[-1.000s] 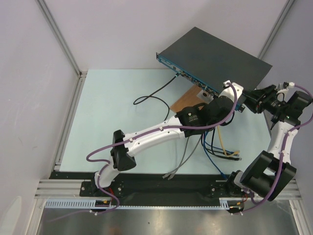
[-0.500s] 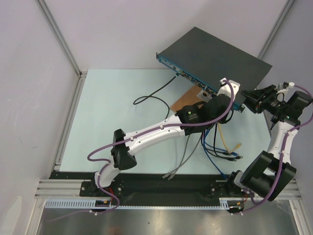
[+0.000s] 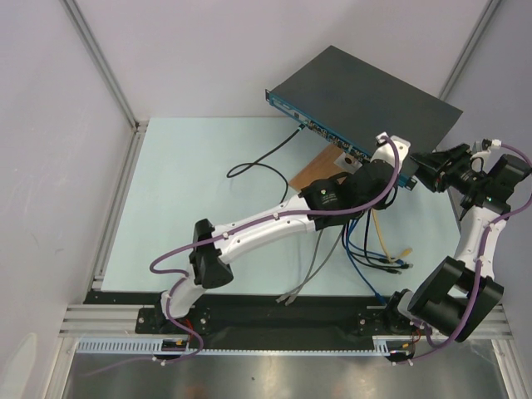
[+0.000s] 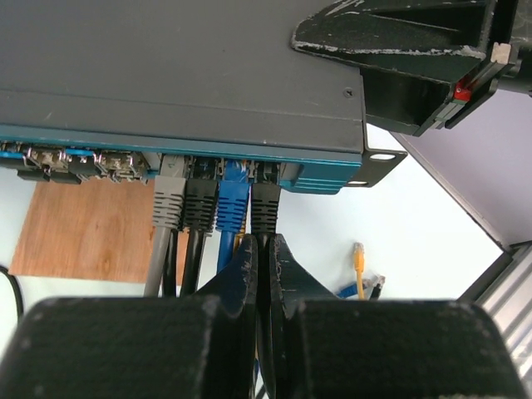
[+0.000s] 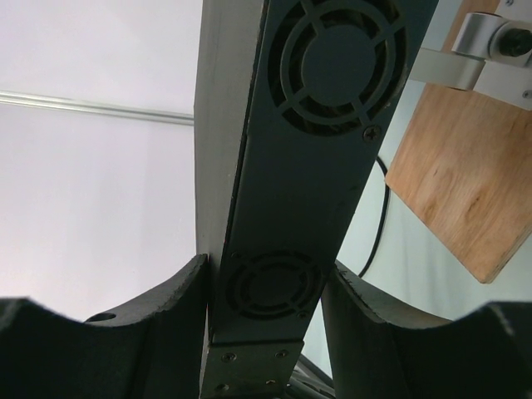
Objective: Insert the plug into the switch port
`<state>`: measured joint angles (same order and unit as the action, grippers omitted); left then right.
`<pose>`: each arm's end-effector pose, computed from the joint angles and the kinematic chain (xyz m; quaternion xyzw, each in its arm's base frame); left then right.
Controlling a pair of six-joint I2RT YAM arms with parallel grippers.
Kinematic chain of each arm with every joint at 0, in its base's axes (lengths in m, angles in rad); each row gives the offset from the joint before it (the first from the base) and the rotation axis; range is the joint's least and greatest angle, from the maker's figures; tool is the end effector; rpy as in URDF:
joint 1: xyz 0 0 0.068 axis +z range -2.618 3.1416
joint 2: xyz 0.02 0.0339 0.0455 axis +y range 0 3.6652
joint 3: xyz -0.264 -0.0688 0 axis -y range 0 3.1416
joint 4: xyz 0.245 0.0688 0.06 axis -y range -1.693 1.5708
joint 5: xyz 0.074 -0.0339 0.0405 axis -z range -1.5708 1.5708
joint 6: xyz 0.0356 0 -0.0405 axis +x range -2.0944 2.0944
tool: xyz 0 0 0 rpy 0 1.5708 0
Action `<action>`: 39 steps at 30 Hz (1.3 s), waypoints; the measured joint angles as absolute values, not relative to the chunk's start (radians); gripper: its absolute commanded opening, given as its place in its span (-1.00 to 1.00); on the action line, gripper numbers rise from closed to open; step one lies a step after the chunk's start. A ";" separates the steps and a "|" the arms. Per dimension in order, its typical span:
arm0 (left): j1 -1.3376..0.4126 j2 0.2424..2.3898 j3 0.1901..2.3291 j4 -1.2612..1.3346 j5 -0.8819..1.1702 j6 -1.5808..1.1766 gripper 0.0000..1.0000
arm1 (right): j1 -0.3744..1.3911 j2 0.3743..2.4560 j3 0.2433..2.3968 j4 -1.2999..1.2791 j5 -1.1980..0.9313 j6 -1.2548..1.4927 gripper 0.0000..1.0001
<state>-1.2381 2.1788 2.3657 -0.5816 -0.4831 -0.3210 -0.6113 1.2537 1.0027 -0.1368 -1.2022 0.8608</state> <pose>0.1782 -0.4651 0.3941 0.2386 0.7832 -0.2371 0.5230 0.2404 -0.1279 0.3288 0.2259 0.7191 0.5230 0.3979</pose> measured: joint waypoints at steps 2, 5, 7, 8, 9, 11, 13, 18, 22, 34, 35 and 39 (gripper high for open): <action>-1.238 2.181 2.366 -0.572 -0.483 -0.305 -0.99 | -0.611 1.253 1.003 -0.136 -1.197 0.862 -1.00; -1.238 2.186 2.366 -0.561 -0.479 -0.287 -0.99 | -0.610 1.251 1.001 -0.133 -1.189 0.863 -1.00; -1.238 2.187 2.366 -0.557 -0.476 -0.279 -0.99 | -0.608 1.246 0.996 -0.126 -1.182 0.865 -1.00; -1.237 2.188 2.366 -0.556 -0.472 -0.276 -1.00 | -0.607 1.244 0.995 -0.123 -1.177 0.867 -1.00; -1.236 2.188 2.366 -0.554 -0.467 -0.271 -0.99 | -0.606 1.242 0.994 -0.122 -1.172 0.868 -1.00; -1.234 2.188 2.366 -0.550 -0.462 -0.268 -1.00 | -0.603 1.237 0.993 -0.120 -1.159 0.869 -1.00; -1.233 2.188 2.366 -0.548 -0.455 -0.260 -0.99 | -0.601 1.234 0.992 -0.118 -1.153 0.870 -1.00; -1.227 2.179 2.344 -0.532 -0.430 -0.235 -0.58 | -0.601 1.234 0.993 -0.117 -1.148 0.869 -1.00; -1.217 2.127 2.235 -0.435 -0.379 -0.224 -0.28 | -0.601 1.250 1.010 -0.134 -1.164 0.860 -1.00; -1.190 2.029 2.030 -0.270 -0.299 -0.227 -0.87 | -0.609 1.302 1.052 -0.176 -1.232 0.828 -1.00; -1.189 2.025 2.024 -0.264 -0.294 -0.227 -0.99 | -0.609 1.302 1.052 -0.176 -1.234 0.827 -1.00; -1.188 2.024 2.022 -0.262 -0.290 -0.227 -1.00 | -0.609 1.302 1.053 -0.182 -1.234 0.823 -1.00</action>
